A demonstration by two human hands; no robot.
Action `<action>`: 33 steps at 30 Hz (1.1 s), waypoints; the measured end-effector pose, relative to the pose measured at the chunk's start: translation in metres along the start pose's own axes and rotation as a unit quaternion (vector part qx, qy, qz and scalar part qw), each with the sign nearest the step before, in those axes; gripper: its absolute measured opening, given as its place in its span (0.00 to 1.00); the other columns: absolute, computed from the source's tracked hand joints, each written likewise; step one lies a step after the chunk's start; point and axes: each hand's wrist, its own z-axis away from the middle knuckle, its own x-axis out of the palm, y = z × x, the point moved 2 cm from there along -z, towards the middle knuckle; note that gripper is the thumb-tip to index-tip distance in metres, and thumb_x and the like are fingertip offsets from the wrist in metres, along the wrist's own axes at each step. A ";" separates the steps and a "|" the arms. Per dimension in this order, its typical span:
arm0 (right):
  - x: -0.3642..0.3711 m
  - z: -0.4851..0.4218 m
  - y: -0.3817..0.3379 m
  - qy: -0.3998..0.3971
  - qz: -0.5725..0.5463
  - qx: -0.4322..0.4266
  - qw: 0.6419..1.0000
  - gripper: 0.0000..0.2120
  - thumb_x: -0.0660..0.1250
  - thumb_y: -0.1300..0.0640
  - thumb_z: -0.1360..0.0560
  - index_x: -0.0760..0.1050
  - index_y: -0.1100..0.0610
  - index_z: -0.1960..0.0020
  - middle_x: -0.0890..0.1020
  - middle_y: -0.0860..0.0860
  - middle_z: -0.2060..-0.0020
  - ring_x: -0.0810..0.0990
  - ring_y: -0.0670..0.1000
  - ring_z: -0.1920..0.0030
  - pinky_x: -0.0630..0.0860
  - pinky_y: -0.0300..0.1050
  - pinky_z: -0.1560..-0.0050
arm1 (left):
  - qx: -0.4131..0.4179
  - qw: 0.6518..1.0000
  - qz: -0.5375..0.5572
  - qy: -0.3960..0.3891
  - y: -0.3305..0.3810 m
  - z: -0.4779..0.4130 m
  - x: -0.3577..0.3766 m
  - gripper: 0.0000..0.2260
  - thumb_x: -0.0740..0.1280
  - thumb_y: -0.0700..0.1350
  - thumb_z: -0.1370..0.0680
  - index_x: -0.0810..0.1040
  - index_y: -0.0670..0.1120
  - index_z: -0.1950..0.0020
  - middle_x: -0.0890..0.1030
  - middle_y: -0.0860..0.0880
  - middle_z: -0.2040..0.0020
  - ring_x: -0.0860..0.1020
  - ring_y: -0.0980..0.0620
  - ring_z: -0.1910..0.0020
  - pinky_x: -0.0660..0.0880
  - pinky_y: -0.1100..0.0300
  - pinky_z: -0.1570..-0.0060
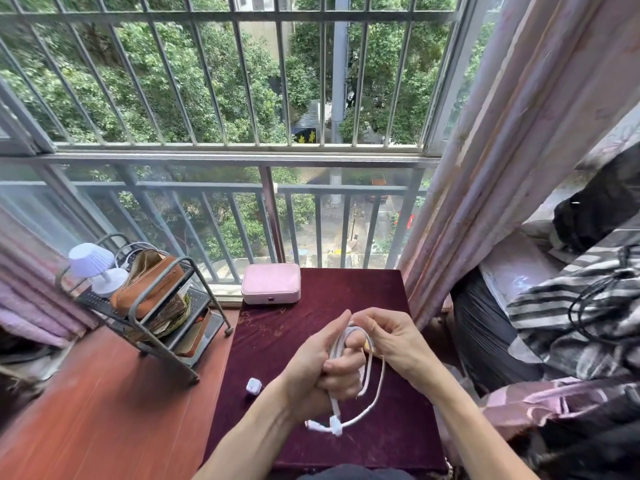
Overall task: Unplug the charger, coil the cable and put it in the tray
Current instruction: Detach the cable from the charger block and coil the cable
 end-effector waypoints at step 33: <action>0.018 0.059 0.001 -0.230 0.090 0.238 0.939 0.14 0.65 0.49 0.18 0.83 0.53 0.58 0.78 0.46 0.72 0.73 0.45 0.73 0.69 0.36 0.70 | 0.124 0.902 -0.319 0.264 0.003 -0.012 -0.049 0.15 0.58 0.44 0.14 0.69 0.37 0.30 0.82 0.43 0.65 0.83 0.49 0.72 0.80 0.60 0.68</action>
